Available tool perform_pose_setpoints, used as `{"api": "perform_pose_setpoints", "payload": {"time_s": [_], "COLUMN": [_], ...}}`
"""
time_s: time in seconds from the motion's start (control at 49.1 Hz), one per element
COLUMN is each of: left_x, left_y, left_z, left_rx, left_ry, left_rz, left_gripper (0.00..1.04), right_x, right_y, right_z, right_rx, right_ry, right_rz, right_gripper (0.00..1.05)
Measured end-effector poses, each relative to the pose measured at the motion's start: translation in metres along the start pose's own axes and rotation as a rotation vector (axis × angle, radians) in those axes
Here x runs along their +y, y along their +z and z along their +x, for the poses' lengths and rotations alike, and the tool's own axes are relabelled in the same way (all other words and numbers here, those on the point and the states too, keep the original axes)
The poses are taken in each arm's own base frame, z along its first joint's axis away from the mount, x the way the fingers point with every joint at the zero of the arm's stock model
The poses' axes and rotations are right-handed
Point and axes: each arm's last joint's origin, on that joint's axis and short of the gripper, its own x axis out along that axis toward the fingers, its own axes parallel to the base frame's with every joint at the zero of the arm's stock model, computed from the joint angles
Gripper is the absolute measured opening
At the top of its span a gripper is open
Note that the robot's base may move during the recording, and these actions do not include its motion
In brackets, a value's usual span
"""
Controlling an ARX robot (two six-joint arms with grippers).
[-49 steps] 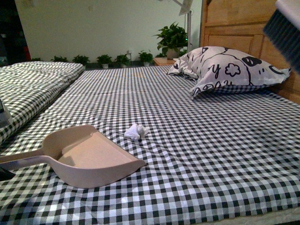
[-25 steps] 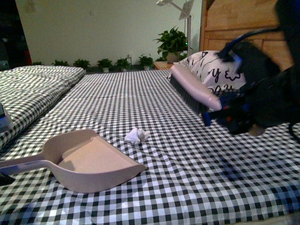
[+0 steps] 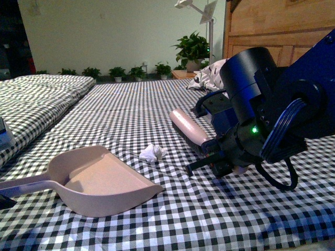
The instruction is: Clean up trash
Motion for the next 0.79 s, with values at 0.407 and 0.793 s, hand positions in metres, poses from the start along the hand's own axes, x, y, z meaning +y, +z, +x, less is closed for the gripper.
{"api": "perform_pose_setpoints", "payload": {"time_s": [0.407,0.793], "left_x": [0.000,0.000], "left_y": [0.000,0.000], "left_z": [0.000,0.000], "left_rx": [0.000,0.000], "left_ry": [0.000,0.000], "left_rz": [0.000,0.002], "left_gripper": [0.28,0.28], "right_x": [0.016,0.034], "right_y": [-0.015,-0.026], "right_z": [0.017,0.021], "right_rx": [0.012,0.014], "right_ry": [-0.026,0.011], "right_rz": [-0.100,-0.151], "right_gripper": [0.20,0.20]}}
